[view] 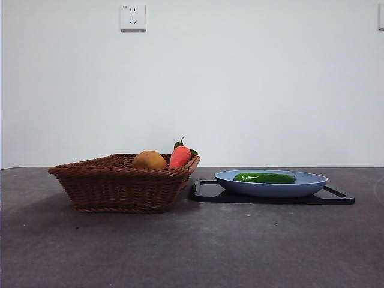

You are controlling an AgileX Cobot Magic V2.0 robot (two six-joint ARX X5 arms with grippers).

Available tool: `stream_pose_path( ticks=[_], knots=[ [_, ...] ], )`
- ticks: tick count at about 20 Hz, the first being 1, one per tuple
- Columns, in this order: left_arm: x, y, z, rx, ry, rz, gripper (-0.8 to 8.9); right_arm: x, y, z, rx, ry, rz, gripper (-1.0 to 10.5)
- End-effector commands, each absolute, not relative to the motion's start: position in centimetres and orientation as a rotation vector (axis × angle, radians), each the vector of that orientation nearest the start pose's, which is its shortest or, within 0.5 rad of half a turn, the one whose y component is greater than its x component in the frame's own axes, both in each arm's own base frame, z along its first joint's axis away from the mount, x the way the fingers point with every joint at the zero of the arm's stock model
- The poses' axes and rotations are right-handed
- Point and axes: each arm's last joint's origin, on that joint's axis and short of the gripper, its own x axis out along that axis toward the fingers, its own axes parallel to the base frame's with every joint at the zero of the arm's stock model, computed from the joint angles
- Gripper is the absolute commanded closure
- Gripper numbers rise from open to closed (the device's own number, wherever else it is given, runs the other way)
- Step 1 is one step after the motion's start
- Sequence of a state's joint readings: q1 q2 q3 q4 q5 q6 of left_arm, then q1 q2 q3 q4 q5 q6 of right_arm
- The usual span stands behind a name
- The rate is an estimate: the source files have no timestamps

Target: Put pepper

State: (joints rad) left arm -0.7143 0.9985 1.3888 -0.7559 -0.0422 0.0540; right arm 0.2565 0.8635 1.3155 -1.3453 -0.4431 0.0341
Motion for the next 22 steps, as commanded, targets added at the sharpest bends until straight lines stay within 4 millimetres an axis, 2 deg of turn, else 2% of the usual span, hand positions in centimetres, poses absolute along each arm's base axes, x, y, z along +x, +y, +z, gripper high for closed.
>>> stream_pose_path(
  ticks=[1,4,6,8,11,13,18,22],
  knots=[
    [12.6,-8.2,45.9,0.19,0.161,-0.541,8.05,9.6,3.8,39.7,0.115,0.902,0.641,9.4],
    [11.3,-4.8,46.1,0.125,-0.035,-0.384,8.05,9.6,3.9,39.7,0.115,0.901,0.641,9.4],
    [10.2,-3.1,44.9,0.107,-0.149,-0.261,8.05,9.6,3.9,39.7,0.115,0.901,0.642,9.4],
    [9.2,-1.8,42.7,0.106,-0.233,-0.154,8.05,9.6,3.9,39.7,0.115,0.901,0.642,9.4],
    [8.4,-0.4,38.1,0.109,-0.259,0.024,8.05,9.6,3.9,39.7,0.115,0.9,0.641,9.4],
    [8.2,0.1,34.8,0.103,-0.248,0.079,8.05,9.6,3.9,39.7,0.115,0.9,0.642,9.4],
    [8.3,0.6,26.9,0.033,-0.173,0.136,8.05,9.6,3.9,39.7,0.115,0.9,0.641,9.4],
    [9.0,0.8,21.9,0.001,-0.092,0.144,8.05,9.6,3.9,39.7,0.115,0.9,0.642,9.4]
  ],
)
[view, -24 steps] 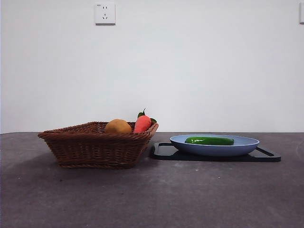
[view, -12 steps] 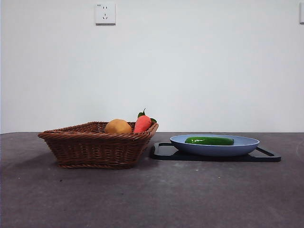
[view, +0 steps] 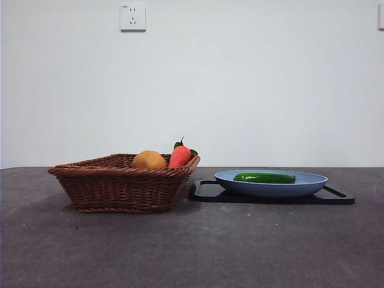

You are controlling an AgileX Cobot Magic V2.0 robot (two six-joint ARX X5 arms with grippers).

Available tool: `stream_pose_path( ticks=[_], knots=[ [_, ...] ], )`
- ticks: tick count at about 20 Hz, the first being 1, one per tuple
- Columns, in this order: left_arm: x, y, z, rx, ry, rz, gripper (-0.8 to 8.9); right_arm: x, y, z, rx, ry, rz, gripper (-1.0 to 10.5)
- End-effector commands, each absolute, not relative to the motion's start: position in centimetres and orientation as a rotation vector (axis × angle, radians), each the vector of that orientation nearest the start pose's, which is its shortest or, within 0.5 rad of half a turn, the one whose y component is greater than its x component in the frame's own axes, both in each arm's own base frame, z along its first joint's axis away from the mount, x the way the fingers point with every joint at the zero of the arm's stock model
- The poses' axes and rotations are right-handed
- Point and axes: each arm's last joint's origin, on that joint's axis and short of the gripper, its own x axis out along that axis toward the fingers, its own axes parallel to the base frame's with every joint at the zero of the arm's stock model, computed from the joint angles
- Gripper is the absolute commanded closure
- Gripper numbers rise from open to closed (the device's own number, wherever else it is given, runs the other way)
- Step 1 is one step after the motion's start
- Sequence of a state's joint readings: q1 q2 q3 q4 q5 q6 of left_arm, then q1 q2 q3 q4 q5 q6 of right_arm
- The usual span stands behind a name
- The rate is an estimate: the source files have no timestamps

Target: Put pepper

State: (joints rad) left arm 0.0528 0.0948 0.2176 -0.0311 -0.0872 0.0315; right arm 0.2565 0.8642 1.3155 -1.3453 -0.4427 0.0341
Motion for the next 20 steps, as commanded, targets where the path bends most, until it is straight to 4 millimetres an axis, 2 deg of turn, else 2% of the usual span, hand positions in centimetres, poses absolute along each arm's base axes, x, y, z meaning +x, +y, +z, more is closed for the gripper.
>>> stream_pose_path(
  ticks=[1,4,8,13,20],
  knots=[
    [9.1,0.8,21.1,-0.016,-0.075,0.144,8.05,9.6,3.9,39.7,0.115,0.9,0.642,9.4],
    [9.5,0.8,18.7,-0.039,-0.024,0.145,8.05,9.6,3.9,39.7,0.115,0.899,0.641,9.4],
    [9.8,0.8,16.6,-0.053,0.028,0.146,8.05,9.6,3.9,39.7,0.115,0.899,0.641,9.4],
    [9.8,0.8,15.5,-0.057,0.119,0.142,8.05,9.6,3.9,39.7,0.115,0.899,0.642,9.4],
    [9.8,0.8,15.4,-0.059,0.126,0.139,8.05,9.6,3.9,39.7,0.115,0.899,0.642,9.4]
  ],
)
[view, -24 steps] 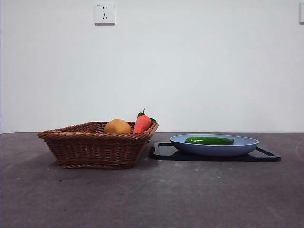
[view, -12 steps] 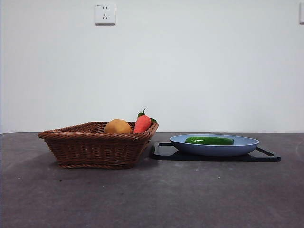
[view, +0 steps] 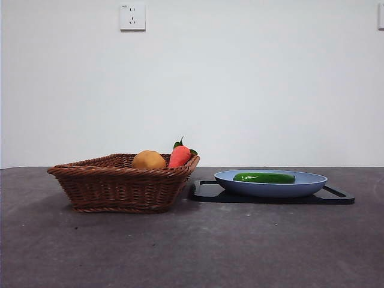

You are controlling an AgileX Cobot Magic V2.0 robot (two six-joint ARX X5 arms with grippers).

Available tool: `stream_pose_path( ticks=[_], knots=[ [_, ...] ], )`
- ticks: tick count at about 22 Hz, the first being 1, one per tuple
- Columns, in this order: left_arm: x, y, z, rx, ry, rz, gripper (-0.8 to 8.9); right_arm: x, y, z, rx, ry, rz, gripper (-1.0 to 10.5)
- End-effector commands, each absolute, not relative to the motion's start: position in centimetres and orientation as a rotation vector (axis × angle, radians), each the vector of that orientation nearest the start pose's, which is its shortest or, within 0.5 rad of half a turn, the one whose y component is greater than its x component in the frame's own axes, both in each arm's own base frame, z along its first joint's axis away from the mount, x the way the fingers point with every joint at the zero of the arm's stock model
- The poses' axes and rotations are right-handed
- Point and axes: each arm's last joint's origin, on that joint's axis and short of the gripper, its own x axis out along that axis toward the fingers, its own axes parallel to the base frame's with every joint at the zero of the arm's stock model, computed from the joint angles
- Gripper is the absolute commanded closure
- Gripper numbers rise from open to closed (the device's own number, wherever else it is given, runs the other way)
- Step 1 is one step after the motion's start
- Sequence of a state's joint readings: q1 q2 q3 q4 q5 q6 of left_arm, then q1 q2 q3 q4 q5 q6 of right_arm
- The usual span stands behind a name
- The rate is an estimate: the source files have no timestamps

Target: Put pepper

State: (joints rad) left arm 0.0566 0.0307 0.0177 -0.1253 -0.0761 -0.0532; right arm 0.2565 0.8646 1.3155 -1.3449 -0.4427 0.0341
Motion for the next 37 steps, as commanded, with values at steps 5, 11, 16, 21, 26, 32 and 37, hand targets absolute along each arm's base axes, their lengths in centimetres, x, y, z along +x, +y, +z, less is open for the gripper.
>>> stream_pose_path(
  ticks=[5,11,16,21,26,32,37],
  knots=[
    [9.8,0.8,15.4,-0.059,0.126,0.139,8.05,9.6,3.9,39.7,0.115,0.899,0.642,9.4],
    [9.8,0.8,15.4,-0.059,0.127,0.139,8.05,9.6,3.9,39.7,0.086,0.884,0.655,9.4],
    [9.8,0.8,15.4,-0.059,0.127,0.139,8.05,9.3,2.9,41.4,0.004,0.492,0.584,9.4],
    [9.8,0.8,15.4,-0.059,0.126,0.139,8.05,8.4,1.6,37.3,0.004,0.214,0.433,9.4],
    [9.8,0.8,15.4,-0.059,0.126,0.139,8.05,8.7,1.2,30.5,-0.005,0.041,0.325,9.4],
    [9.8,0.8,15.4,-0.059,0.126,0.139,8.05,8.9,1.2,24.3,0.003,0.004,0.323,9.4],
    [9.8,0.8,15.4,-0.059,0.127,0.139,8.05,8.9,1.2,20.5,0.015,0.035,0.316,9.4]
  ],
)
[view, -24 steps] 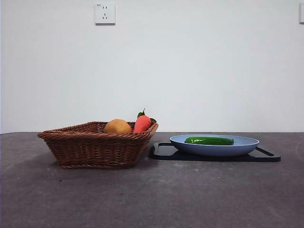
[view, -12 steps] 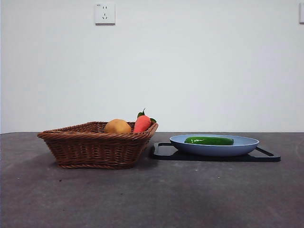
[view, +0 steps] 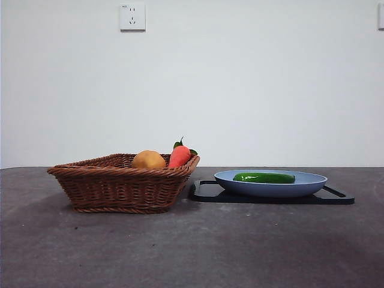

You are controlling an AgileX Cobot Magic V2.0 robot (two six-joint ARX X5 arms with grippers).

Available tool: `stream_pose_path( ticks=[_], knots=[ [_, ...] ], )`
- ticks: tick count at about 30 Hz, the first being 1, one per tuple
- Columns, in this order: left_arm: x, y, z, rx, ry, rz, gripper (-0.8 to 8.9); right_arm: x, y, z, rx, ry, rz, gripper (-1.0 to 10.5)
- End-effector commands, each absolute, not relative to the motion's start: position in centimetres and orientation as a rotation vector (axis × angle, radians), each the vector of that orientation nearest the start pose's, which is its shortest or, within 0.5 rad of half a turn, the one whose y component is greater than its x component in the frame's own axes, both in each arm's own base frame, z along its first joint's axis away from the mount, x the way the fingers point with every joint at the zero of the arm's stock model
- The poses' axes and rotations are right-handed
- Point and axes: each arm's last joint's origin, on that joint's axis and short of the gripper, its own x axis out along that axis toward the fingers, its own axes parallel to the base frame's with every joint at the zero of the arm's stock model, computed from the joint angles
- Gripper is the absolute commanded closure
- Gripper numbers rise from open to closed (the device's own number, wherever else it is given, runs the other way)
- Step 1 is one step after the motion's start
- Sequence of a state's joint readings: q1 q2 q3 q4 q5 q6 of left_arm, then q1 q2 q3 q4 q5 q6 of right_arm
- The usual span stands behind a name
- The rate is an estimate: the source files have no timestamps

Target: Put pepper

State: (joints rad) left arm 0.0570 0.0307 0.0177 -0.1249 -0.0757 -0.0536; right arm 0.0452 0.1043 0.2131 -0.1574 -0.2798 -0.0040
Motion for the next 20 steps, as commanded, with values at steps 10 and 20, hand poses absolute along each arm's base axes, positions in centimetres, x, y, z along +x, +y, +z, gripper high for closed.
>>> stream_pose_path(
  ticks=[10,20],
  knots=[
    [9.8,0.8,15.4,-0.059,0.126,0.139,8.05,9.0,1.1,17.8,0.039,0.064,0.298,9.4],
    [9.8,0.8,15.4,-0.059,0.126,0.139,8.05,9.0,1.1,16.8,0.05,0.14,0.298,9.4]
  ],
)
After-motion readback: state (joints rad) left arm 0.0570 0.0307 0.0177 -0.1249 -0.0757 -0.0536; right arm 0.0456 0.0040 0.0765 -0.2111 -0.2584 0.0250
